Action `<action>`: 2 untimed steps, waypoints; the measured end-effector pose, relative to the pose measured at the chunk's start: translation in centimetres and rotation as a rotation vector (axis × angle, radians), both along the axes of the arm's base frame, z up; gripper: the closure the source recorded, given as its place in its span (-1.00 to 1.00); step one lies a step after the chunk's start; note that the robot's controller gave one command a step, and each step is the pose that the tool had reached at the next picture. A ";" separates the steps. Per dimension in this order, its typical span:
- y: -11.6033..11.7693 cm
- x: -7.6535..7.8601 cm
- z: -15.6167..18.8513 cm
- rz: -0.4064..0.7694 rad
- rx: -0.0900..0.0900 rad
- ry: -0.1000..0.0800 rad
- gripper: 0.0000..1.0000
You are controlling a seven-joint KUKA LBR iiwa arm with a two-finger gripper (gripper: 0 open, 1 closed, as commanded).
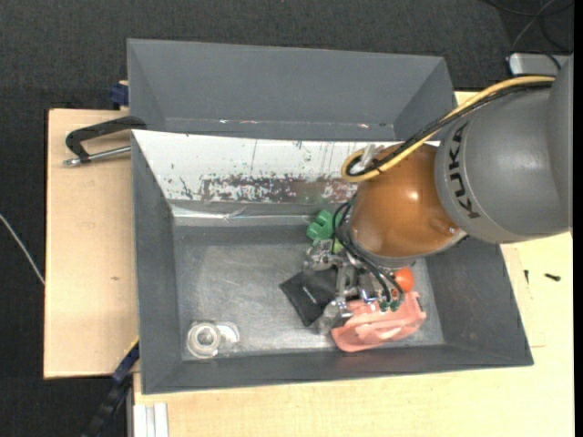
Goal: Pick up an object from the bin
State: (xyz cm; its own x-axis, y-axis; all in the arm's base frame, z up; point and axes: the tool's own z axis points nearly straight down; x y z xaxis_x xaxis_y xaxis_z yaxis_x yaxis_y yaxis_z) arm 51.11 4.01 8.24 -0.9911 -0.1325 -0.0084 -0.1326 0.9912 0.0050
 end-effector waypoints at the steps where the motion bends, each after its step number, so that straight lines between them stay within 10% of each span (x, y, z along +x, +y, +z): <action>1: -1.5 6.7 -0.7 -0.250 -0.003 0.026 1.00; 2: -1.5 6.7 -0.7 -0.251 -0.003 0.026 1.00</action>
Offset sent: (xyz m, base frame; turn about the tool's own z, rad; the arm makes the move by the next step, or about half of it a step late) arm 0.0000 0.0000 0.0000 0.0000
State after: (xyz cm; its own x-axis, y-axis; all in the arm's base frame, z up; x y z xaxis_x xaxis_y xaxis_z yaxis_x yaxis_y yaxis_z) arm 57.83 2.52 7.51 -0.9929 0.1174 0.0175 0.1175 0.9931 0.0027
